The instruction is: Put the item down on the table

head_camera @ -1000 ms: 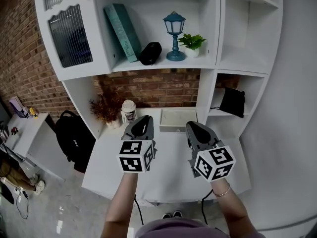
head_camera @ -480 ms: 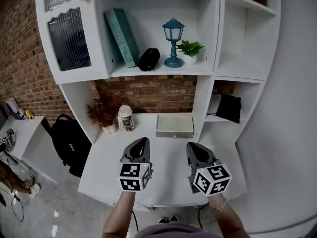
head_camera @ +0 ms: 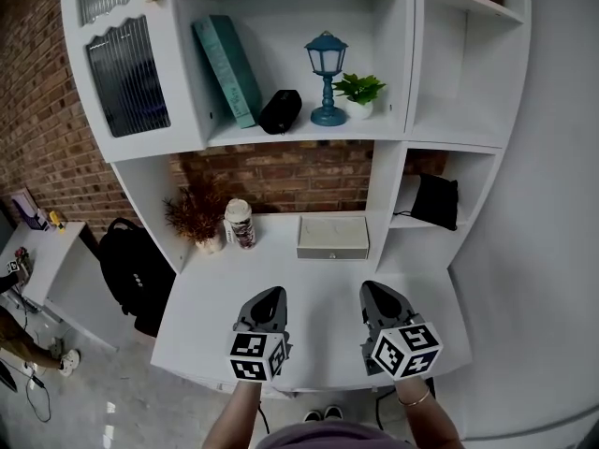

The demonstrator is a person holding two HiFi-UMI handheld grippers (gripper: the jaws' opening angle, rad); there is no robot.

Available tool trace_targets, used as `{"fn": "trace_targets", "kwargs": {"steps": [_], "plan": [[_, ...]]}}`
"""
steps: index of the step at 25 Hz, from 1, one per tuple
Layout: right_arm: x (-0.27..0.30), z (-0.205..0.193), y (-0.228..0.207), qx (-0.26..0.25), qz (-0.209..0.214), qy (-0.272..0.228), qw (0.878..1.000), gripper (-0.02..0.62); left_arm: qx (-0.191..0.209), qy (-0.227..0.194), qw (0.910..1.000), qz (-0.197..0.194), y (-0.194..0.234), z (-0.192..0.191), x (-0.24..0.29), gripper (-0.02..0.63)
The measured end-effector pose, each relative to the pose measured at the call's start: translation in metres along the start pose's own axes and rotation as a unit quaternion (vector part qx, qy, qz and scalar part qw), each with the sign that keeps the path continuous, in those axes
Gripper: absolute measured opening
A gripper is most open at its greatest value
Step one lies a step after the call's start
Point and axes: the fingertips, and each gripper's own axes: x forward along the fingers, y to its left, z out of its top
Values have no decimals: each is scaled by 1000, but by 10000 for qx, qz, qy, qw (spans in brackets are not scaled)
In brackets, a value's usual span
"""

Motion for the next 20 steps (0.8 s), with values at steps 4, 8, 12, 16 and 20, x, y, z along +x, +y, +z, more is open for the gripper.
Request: {"fn": "trace_targets", "kwargs": {"steps": [4, 8, 12, 16, 20], "plan": [[-4, -5, -5, 4, -118, -53, 9999, -8, 17, 113, 9999, -75, -3, -15, -4, 0], [-6, -6, -8, -158, -196, -81, 9997, -8, -125, 120, 9998, -45, 0, -23, -7, 0], [-9, -13, -12, -175, -182, -24, 9997, -8, -214, 91, 9997, -9, 1, -24, -8, 0], [-13, -22, -13, -52, -194, 50, 9998, -8, -281, 70, 9996, 0, 0, -22, -8, 0], [-14, -28, -14, 67, -207, 87, 9997, -8, -232, 91, 9997, -52, -5, -21, -5, 0]]}}
